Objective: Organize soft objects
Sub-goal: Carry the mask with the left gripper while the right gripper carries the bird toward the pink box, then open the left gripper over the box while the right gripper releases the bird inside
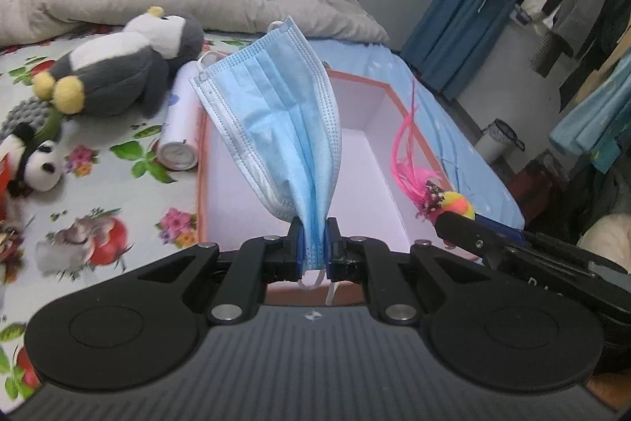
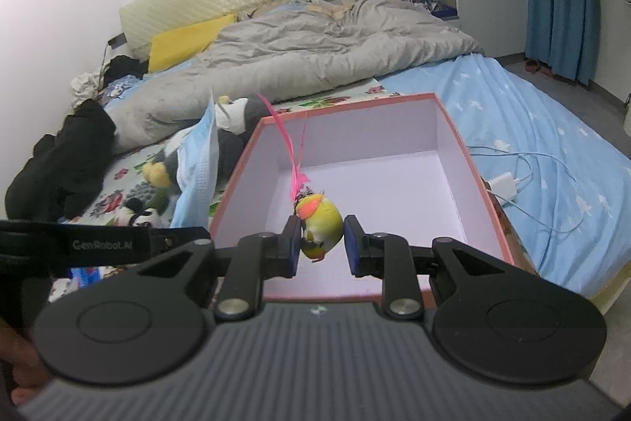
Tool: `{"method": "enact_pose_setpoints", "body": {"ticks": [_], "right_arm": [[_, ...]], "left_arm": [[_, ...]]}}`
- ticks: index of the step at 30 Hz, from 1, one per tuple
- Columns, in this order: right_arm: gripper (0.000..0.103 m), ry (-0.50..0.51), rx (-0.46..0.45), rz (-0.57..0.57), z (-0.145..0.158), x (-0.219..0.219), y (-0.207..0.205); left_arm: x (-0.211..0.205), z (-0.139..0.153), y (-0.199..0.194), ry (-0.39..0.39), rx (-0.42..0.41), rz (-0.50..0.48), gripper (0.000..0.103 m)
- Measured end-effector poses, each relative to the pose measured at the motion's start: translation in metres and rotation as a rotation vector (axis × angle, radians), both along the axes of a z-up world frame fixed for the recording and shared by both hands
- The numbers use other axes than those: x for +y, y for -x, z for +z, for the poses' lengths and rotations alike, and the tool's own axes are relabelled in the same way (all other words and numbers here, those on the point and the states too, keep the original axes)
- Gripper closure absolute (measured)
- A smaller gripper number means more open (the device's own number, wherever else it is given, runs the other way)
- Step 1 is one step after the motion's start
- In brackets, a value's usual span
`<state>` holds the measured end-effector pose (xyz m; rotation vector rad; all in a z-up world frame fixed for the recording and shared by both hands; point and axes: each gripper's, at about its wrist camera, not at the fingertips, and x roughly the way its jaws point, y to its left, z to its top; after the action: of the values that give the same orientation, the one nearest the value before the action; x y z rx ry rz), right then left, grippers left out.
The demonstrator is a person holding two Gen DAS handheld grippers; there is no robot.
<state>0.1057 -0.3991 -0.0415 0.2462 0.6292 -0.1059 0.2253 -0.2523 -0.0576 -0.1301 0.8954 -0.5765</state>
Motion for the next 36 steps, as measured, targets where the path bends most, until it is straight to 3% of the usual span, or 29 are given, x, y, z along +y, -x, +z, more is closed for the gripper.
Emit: {"method": "enact_pose_setpoints", "body": {"ticks": [13, 21, 25, 36], "right_arm": [[0.076, -0.029, 0.126, -0.026, -0.053, -0.047, -0.067], [0.074, -0.027, 0.186, -0.029, -0.077, -0.054, -0.083], [0.057, -0.054, 0.199, -0.046, -0.080, -0.057, -0.084], [0.057, -0.046, 0.147, -0.050, -0.054, -0.044, -0.054]], "left_arm": [[-0.056, -0.054, -0.083, -0.070, 0.105, -0.030, 0.091], [-0.068, -0.072, -0.099, -0.113, 0.135, -0.038, 0.089], [-0.065, -0.072, -0.098, -0.094, 0.138, -0.022, 0.055], [-0.046, -0.039, -0.061, -0.077, 0.075, -0.020, 0.053]]}}
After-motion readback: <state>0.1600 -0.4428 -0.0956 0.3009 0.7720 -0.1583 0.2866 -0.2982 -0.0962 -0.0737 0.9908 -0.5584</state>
